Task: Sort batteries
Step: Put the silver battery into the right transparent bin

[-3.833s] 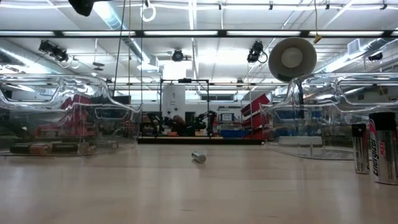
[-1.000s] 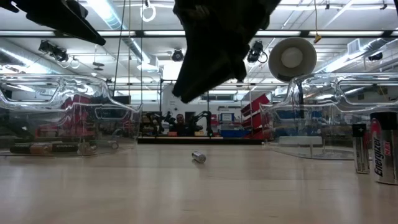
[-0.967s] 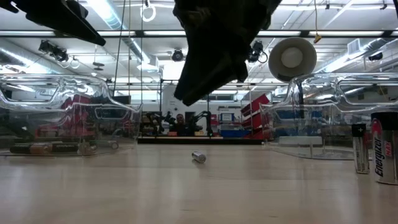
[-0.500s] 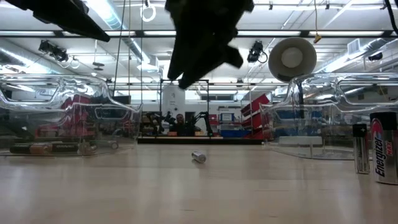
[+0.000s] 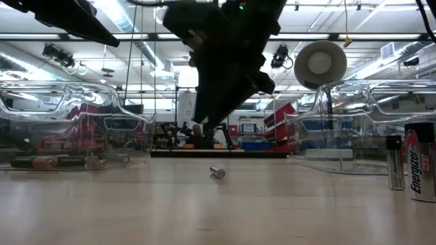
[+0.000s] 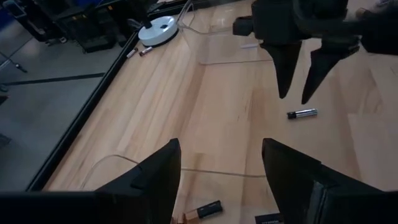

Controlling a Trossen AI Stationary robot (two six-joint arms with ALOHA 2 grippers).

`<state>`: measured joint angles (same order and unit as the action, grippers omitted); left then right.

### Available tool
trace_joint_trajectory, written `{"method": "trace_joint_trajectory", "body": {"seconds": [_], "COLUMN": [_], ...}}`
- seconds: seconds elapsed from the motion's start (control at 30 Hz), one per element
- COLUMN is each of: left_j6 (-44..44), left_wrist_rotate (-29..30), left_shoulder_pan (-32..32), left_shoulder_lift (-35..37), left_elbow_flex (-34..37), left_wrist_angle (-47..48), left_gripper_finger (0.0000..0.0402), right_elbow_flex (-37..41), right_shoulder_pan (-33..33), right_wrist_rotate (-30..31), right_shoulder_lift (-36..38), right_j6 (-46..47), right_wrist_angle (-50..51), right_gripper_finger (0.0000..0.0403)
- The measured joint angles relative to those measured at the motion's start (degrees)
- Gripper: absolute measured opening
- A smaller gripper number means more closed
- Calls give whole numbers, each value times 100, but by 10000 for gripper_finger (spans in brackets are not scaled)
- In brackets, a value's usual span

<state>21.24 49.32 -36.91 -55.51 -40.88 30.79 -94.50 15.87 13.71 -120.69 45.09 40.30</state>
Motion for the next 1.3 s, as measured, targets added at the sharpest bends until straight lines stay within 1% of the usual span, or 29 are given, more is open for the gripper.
{"method": "trace_joint_trajectory", "body": {"seconds": [0.17, 0.27, 0.37, 0.43, 0.8, 1.03, 1.3], "left_j6": [1, 4, 5, 10, -1, 1, 1], "left_wrist_rotate": [2, -4, -5, -2, 6, 8, 28], "left_shoulder_pan": [0, 1, 1, 2, 7, 7, 9], "left_shoulder_lift": [2, 1, 0, 0, 0, 0, 0], "left_elbow_flex": [0, 0, -2, -2, -2, -2, -2], "left_wrist_angle": [2, 4, -3, -14, 1, 45, 46], "left_gripper_finger": [223, 223, 223, 223, 223, 223, 223], "right_elbow_flex": [20, 7, 9, 11, 7, 70, 142], "right_shoulder_pan": [1, 63, 149, 183, 160, 151, 151], "right_wrist_rotate": [-179, -172, -74, 22, 99, 35, -141], "right_shoulder_lift": [-315, -348, -385, -389, -393, -393, -596], "right_j6": [-878, -1372, -1657, -1640, -1052, -547, -414], "right_wrist_angle": [170, 112, 135, 96, 97, 92, 39], "right_gripper_finger": [117, 117, 117, 117, 117, 117, 117]}}
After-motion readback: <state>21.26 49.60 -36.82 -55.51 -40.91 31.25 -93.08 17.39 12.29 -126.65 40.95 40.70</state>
